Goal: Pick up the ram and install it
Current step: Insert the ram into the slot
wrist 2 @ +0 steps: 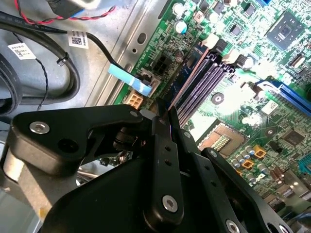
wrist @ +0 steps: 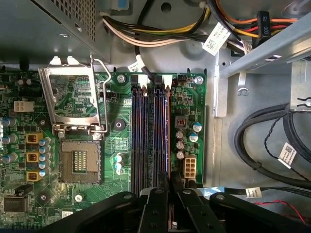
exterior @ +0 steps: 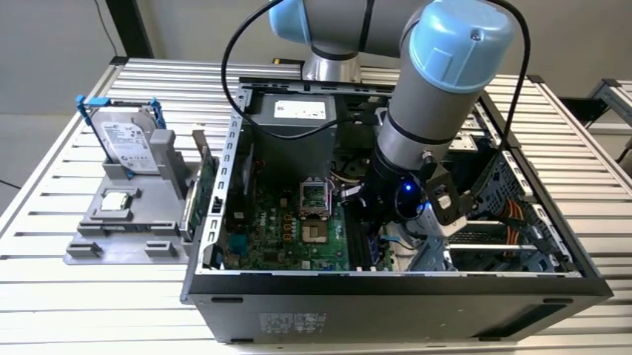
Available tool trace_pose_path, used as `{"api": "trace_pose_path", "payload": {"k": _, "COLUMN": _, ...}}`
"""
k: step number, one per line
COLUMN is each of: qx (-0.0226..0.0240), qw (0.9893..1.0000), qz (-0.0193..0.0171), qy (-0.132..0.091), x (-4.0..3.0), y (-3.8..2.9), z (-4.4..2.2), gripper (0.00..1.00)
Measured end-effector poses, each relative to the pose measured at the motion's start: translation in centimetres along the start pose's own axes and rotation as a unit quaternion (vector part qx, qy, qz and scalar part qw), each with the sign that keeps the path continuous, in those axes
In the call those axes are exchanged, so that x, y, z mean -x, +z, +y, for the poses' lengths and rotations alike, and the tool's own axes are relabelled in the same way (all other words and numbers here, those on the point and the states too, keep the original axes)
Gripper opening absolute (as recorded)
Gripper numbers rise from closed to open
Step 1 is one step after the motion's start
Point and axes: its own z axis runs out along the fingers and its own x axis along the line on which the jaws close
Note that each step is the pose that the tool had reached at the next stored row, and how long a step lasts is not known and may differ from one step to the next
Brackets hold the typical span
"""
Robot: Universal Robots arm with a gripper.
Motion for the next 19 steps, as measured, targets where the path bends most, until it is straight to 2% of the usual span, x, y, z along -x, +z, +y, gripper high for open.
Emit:
{"api": "trace_pose_path", "payload": {"k": 11, "qx": -0.0030, "qw": 0.9998, "qz": 0.0014, "qy": 0.018, "x": 0.00, "y": 0.00, "z": 0.11, "gripper": 0.00}}
{"api": "trace_pose_path", "payload": {"k": 16, "qx": -0.0059, "qw": 0.9996, "qz": 0.0033, "qy": 0.028, "x": -0.01, "y": -0.03, "z": 0.12, "gripper": 0.00}}
{"api": "trace_pose_path", "payload": {"k": 19, "qx": -0.0097, "qw": 0.9993, "qz": 0.0037, "qy": 0.036, "x": 0.03, "y": -0.03, "z": 0.12, "gripper": 0.00}}
